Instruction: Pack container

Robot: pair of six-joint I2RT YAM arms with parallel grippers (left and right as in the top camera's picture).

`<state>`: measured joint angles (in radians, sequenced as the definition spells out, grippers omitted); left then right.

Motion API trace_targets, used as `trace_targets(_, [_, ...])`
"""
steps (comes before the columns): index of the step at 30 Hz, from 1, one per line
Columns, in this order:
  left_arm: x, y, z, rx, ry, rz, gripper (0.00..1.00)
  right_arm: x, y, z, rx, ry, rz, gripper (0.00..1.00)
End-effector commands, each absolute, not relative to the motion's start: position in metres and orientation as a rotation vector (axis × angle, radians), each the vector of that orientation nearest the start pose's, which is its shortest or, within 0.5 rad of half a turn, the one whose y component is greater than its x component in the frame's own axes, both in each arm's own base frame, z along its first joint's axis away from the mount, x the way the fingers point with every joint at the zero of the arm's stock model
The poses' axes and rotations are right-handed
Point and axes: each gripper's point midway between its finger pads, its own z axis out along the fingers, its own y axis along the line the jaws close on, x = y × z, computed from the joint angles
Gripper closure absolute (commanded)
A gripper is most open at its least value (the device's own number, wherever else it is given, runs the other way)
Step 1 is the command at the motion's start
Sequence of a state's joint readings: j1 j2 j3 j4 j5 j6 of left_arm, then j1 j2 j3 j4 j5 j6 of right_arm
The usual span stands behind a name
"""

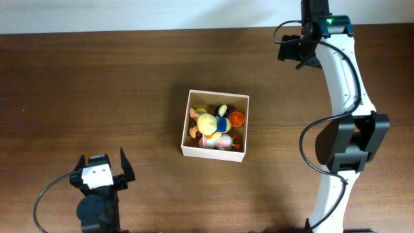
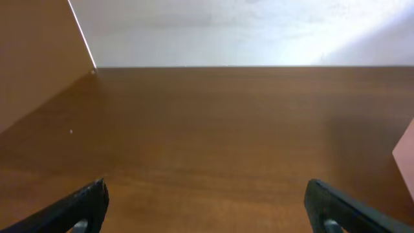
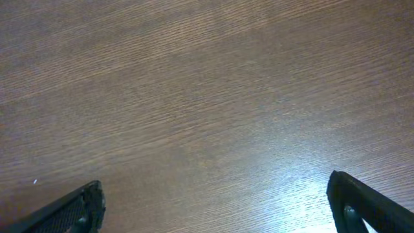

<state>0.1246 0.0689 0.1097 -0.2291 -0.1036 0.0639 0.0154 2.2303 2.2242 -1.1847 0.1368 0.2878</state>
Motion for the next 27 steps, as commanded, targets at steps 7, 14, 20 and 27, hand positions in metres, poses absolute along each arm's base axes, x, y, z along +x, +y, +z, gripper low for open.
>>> trace_targets(7, [0.2311, 0.0450, 0.1403, -0.082, 1.805, 0.252, 0.01, 0.5172, -0.0172, 0.1502, 0.425, 2.720, -0.109, 0.01])
trace_targets(14, [0.2320, 0.0385, 0.1449, -0.058, 1.784, 0.228, 0.01, 0.5172, -0.0172, 0.1502, 0.425, 2.720, -0.109, 0.01])
trace_targets(20, [0.2322, 0.0375, 0.1448, -0.054, 1.785, 0.225, 0.01, 0.5172, -0.0172, 0.1502, 0.425, 2.720, -0.109, 0.01])
trace_targets(27, [0.2322, 0.0375, 0.1448, -0.054, 1.785, 0.225, 0.01, 0.5172, -0.0172, 0.1502, 0.425, 2.720, -0.109, 0.01])
